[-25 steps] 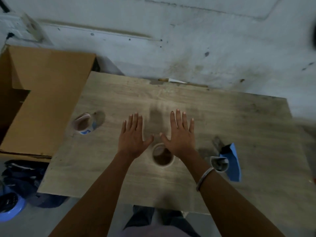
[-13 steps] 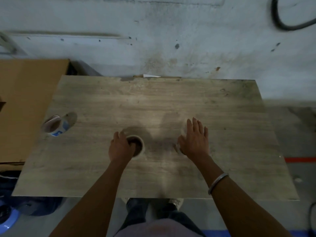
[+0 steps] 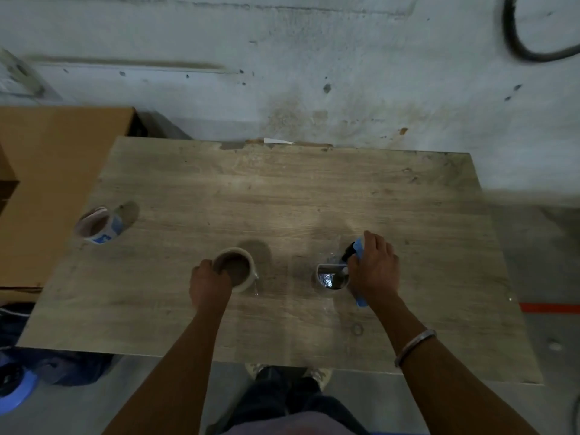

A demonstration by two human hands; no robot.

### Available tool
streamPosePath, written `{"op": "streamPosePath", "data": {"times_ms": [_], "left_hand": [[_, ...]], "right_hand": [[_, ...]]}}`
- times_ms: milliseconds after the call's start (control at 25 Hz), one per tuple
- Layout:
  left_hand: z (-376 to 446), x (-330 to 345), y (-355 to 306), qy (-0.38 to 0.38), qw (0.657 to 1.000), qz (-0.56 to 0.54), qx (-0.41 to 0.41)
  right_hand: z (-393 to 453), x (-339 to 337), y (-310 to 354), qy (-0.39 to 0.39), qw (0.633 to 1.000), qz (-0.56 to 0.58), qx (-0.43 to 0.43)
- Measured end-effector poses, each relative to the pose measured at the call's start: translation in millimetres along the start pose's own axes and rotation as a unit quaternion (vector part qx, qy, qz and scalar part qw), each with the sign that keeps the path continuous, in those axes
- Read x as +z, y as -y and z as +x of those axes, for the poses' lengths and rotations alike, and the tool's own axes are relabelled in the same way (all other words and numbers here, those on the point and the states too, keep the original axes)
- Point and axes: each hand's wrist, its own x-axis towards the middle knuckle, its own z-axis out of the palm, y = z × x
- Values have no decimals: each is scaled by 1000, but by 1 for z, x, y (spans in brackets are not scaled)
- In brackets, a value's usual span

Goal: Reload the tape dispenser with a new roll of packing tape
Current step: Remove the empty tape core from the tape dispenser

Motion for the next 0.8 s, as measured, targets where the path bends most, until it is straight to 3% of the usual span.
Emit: {"op": "streamPosePath", "data": {"times_ms": [360,480,800], "left_hand": [[-21,1,-17,9,999,-36,21],[-30,3,-29,-10,996,-58,63],[-63,29,-84,56,982,-77,162]], "right_hand": [[2,4,1,-25,999,34,17],[0,5,-2,-34,999,32,22],[-7,0,-15,-46,990,99,90]]}}
